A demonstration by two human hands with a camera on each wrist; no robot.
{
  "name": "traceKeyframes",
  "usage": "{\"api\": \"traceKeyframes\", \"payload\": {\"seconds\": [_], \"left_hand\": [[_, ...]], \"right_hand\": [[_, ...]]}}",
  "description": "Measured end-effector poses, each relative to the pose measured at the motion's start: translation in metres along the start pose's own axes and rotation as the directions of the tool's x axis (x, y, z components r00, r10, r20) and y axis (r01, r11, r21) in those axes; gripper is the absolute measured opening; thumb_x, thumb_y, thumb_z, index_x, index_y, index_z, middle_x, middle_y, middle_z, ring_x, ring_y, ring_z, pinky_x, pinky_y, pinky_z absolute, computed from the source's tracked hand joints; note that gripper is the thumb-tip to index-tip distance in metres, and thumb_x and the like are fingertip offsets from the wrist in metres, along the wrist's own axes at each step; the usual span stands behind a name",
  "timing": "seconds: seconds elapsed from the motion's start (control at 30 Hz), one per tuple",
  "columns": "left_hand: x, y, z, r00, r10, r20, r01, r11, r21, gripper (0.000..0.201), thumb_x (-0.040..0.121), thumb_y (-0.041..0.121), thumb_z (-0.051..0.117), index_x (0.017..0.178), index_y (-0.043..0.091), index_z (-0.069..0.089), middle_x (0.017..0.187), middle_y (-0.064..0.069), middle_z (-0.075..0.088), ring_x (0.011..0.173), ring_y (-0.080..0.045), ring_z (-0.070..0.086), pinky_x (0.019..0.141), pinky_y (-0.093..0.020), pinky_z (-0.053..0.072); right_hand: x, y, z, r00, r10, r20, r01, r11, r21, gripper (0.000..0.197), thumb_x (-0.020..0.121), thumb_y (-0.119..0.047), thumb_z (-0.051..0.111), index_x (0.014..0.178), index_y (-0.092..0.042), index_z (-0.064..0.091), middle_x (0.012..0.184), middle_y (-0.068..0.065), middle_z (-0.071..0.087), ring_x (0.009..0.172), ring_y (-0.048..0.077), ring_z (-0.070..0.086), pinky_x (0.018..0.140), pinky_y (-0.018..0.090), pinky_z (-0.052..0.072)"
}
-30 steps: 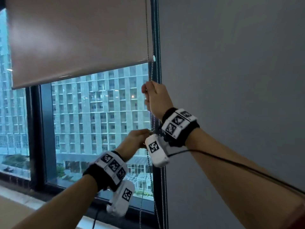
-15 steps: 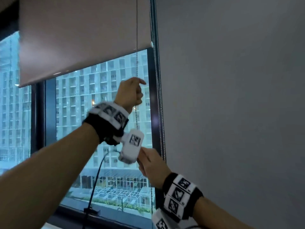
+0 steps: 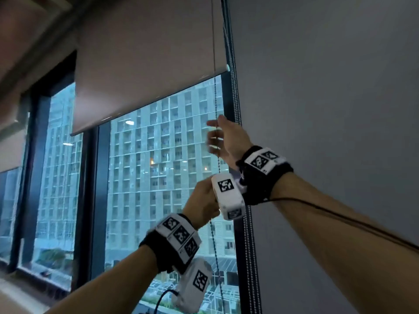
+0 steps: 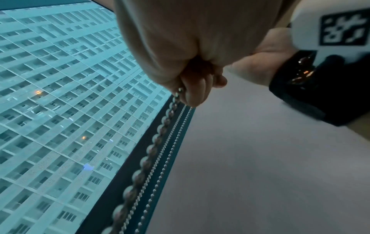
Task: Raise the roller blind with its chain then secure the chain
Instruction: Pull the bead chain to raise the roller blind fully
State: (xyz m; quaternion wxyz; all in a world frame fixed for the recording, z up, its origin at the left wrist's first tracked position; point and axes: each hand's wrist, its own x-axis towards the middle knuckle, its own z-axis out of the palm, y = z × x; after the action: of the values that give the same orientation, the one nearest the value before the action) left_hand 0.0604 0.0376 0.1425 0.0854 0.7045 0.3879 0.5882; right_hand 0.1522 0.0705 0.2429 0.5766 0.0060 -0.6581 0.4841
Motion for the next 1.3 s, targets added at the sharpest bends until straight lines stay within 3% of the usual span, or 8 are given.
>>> {"api": "traceKeyframes", "payload": {"seconds": [0.17,0.33,0.53,0.73,0.9,1.0,1.13,1.3], "left_hand": [[0.008,0.006,-0.026,0.985,-0.110,0.132,0.123,0.988,-0.092,0.031,0.092,0.006,0.044,0.069,0.008,0.064,0.071,-0.016,0.056,0.067,-0.025,0.055,0.065,-0.033,0.043],[0.050,0.062,-0.045,0.996,-0.040,-0.082,0.012,0.945,-0.326,0.034,0.097,0.018,0.034,0.109,-0.002,0.059,0.091,-0.018,0.065,0.084,-0.032,0.063,0.089,-0.043,0.050],[0.086,0.121,-0.035,0.986,-0.030,-0.165,-0.027,0.944,-0.330,0.023,0.097,0.019,0.037,0.109,0.003,0.047,0.078,-0.009,0.055,0.062,-0.019,0.054,0.057,-0.028,0.043],[0.069,0.078,-0.016,0.976,0.140,-0.167,-0.110,0.978,0.178,0.023,0.095,0.008,0.034,0.099,0.005,0.057,0.066,0.006,0.041,0.055,-0.009,0.040,0.054,-0.031,0.040],[0.028,0.039,-0.010,0.993,0.098,-0.061,-0.096,0.995,0.033,0.022,0.097,0.016,0.037,0.079,0.011,0.048,0.053,0.008,0.040,0.040,-0.006,0.034,0.038,-0.019,0.031],[0.017,0.023,-0.009,1.000,-0.006,0.011,0.007,0.997,-0.072,0.025,0.100,0.019,0.035,0.083,0.006,0.047,0.054,-0.004,0.030,0.037,-0.009,0.021,0.035,-0.017,0.016],[0.001,-0.008,-0.010,0.990,-0.082,0.119,0.085,0.996,-0.023,0.024,0.095,0.008,0.044,0.082,0.013,0.063,0.075,-0.018,0.048,0.062,-0.026,0.042,0.053,-0.033,0.036],[0.017,0.011,-0.036,0.983,-0.163,0.079,0.177,0.958,-0.226,0.018,0.086,0.005,0.047,0.090,0.005,0.065,0.072,-0.008,0.070,0.070,-0.022,0.067,0.071,-0.031,0.055]], "right_hand": [[-0.018,0.015,0.000,0.990,-0.144,-0.005,0.141,0.972,-0.186,0.032,0.099,-0.017,0.034,0.072,-0.015,0.051,0.040,-0.012,0.034,0.037,0.005,0.026,0.041,0.020,0.025],[-0.048,0.039,-0.006,0.980,-0.197,0.003,0.193,0.958,-0.212,0.035,0.100,-0.022,0.038,0.068,-0.018,0.051,0.048,-0.008,0.035,0.043,0.010,0.029,0.046,0.027,0.024],[-0.094,0.071,-0.011,0.980,-0.152,0.131,0.186,0.933,-0.309,0.040,0.102,-0.023,0.035,0.079,0.005,0.052,0.050,-0.001,0.034,0.044,0.011,0.023,0.045,0.022,0.023],[-0.115,0.100,-0.036,0.927,0.203,0.314,-0.123,0.959,-0.256,0.032,0.081,-0.021,0.056,0.079,0.011,0.058,0.053,0.003,0.052,0.047,0.015,0.043,0.050,0.025,0.036],[-0.052,0.047,-0.045,0.972,0.165,0.168,-0.188,0.972,0.137,0.035,0.094,-0.016,0.040,0.119,0.000,0.059,0.106,0.018,0.065,0.097,0.030,0.061,0.091,0.039,0.048],[-0.009,-0.004,-0.027,0.995,0.060,0.078,-0.070,0.989,0.133,0.029,0.097,-0.021,0.040,0.114,-0.004,0.056,0.093,0.013,0.067,0.086,0.026,0.065,0.082,0.036,0.053],[-0.009,0.002,-0.007,0.998,-0.051,0.037,0.054,0.996,-0.072,0.026,0.097,-0.012,0.039,0.092,-0.006,0.064,0.046,-0.008,0.043,0.039,0.008,0.031,0.038,0.021,0.028],[-0.041,0.034,-0.007,0.993,-0.089,0.074,0.097,0.988,-0.118,0.031,0.099,-0.016,0.040,0.076,-0.017,0.061,0.045,-0.010,0.038,0.043,0.011,0.027,0.042,0.026,0.022]]}}
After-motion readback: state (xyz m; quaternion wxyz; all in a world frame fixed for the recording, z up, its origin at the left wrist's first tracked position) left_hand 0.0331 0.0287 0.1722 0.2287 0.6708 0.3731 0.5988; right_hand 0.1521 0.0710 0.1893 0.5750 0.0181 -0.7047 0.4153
